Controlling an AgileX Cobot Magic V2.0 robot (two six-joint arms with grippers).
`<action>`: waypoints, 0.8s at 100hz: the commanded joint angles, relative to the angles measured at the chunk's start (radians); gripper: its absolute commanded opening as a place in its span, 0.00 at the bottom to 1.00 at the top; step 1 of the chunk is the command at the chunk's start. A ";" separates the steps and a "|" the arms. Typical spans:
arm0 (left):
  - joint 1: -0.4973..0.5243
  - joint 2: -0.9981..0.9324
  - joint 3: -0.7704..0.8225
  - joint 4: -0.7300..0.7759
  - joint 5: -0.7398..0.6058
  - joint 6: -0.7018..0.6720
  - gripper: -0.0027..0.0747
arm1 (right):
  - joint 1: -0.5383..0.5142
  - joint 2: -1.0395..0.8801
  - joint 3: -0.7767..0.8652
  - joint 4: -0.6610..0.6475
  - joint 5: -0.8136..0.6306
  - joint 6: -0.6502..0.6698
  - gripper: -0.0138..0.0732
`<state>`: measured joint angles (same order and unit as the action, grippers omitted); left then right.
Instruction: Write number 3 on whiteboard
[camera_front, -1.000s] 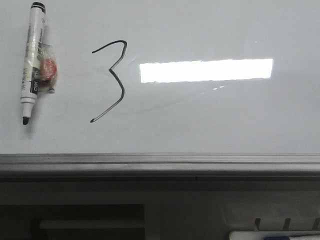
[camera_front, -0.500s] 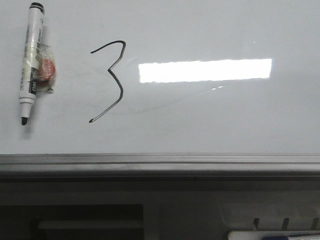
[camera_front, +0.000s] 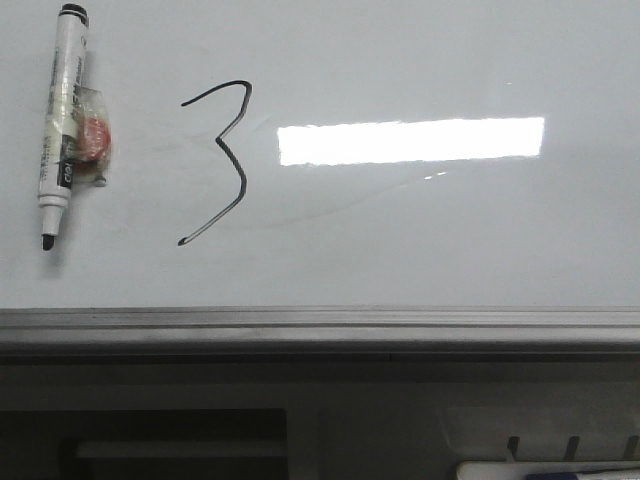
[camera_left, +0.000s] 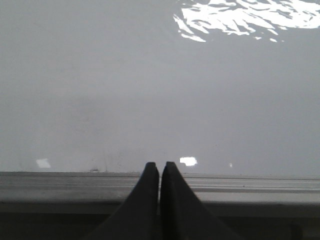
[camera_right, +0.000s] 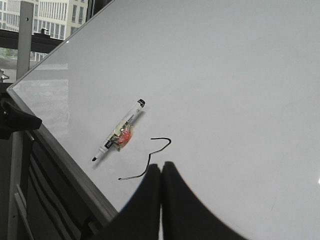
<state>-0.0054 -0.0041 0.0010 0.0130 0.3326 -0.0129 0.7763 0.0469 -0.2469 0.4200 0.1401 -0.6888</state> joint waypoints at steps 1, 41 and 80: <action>-0.001 -0.025 0.012 -0.002 -0.053 -0.008 0.01 | -0.006 0.012 -0.028 0.005 -0.076 -0.005 0.09; -0.001 -0.025 0.012 -0.002 -0.053 -0.008 0.01 | -0.006 0.012 -0.026 0.005 -0.076 -0.005 0.09; -0.001 -0.025 0.012 -0.002 -0.053 -0.008 0.01 | -0.006 0.012 -0.018 -0.053 -0.083 0.045 0.09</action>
<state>-0.0054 -0.0041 0.0010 0.0130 0.3326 -0.0129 0.7763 0.0469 -0.2396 0.4095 0.1401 -0.6858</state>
